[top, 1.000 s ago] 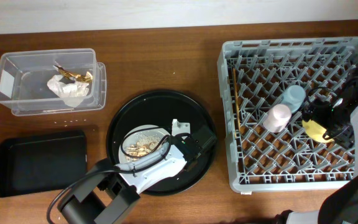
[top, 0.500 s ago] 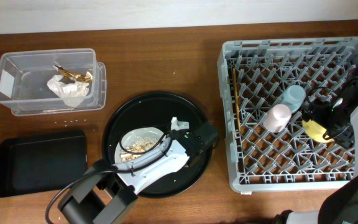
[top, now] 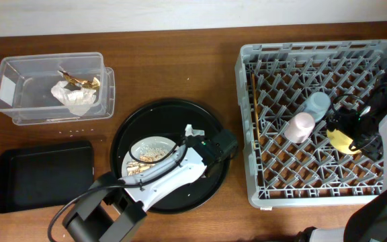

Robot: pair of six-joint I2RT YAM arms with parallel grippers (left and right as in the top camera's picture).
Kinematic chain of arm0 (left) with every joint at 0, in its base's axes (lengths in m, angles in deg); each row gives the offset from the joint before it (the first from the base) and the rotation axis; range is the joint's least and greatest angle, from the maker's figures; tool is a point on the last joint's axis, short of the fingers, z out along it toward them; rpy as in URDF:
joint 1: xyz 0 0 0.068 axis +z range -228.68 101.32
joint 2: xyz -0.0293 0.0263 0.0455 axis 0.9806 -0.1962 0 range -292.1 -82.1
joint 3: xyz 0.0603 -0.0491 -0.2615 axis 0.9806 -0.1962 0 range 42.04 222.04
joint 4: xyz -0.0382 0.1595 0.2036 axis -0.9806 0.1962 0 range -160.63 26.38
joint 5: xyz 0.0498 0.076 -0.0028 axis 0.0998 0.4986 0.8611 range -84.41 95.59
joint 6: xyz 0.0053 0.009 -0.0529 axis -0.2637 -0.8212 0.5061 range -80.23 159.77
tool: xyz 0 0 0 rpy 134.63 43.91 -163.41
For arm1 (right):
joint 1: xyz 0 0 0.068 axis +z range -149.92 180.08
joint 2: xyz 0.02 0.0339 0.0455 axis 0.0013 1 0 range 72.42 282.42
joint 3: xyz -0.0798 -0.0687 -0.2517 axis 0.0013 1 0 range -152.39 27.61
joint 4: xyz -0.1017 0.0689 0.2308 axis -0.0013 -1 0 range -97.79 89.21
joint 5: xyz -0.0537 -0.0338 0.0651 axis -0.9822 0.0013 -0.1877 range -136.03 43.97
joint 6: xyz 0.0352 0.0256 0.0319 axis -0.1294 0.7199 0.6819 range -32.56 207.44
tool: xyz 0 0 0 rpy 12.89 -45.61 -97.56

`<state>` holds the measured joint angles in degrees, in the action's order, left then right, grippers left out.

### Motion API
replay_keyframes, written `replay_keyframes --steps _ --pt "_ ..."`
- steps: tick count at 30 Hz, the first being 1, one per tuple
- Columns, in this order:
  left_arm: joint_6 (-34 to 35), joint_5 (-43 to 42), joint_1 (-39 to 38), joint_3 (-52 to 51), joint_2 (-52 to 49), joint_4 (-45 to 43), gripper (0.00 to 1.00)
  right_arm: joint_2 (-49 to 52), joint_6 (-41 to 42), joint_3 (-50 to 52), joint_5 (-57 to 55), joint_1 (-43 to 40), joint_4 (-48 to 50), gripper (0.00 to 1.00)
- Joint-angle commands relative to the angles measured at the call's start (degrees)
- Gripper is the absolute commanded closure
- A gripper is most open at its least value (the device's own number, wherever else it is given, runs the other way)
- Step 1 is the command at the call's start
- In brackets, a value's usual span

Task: Sort waste into correct bins and load items into the dishwasher rack
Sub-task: 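Grasp the white plate edge with the left gripper and lift it, then carry the plate left and tip the shells onto the small black tray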

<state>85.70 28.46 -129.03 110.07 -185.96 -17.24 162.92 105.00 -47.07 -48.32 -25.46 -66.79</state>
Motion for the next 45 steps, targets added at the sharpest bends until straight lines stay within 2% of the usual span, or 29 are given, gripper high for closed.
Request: replay_keyframes --steps 1,10,20,24,28,34,45 --pt "0.39 1.03 0.15 3.17 -0.57 1.46 0.99 0.22 0.09 0.09 -0.07 -0.39 -0.02 0.01" --pt "0.96 8.04 1.68 9.77 -0.52 9.66 0.99 0.22 0.09 0.09 -0.09 -0.39 -0.02 0.01" --pt "0.9 2.27 19.45 13.79 4.24 11.3 0.99 0.22 0.07 0.09 -0.09 -0.39 -0.02 0.01" --pt "0.09 -3.58 28.26 13.79 6.75 9.18 0.99 0.22 0.09 0.09 -0.09 -0.39 -0.02 0.01" --pt "-5.4 -12.15 36.0 13.79 7.21 6.54 0.99 0.22 0.09 0.09 -0.07 -0.39 -0.02 0.01" --pt "-8.81 -22.08 46.88 13.79 7.89 6.25 0.99 0.2 0.09 0.09 -0.07 -0.39 -0.02 0.01" --pt "-15.69 -37.38 61.9 13.79 13.77 6.67 0.99 0.22 0.09 0.09 -0.09 -0.39 0.0 0.01"
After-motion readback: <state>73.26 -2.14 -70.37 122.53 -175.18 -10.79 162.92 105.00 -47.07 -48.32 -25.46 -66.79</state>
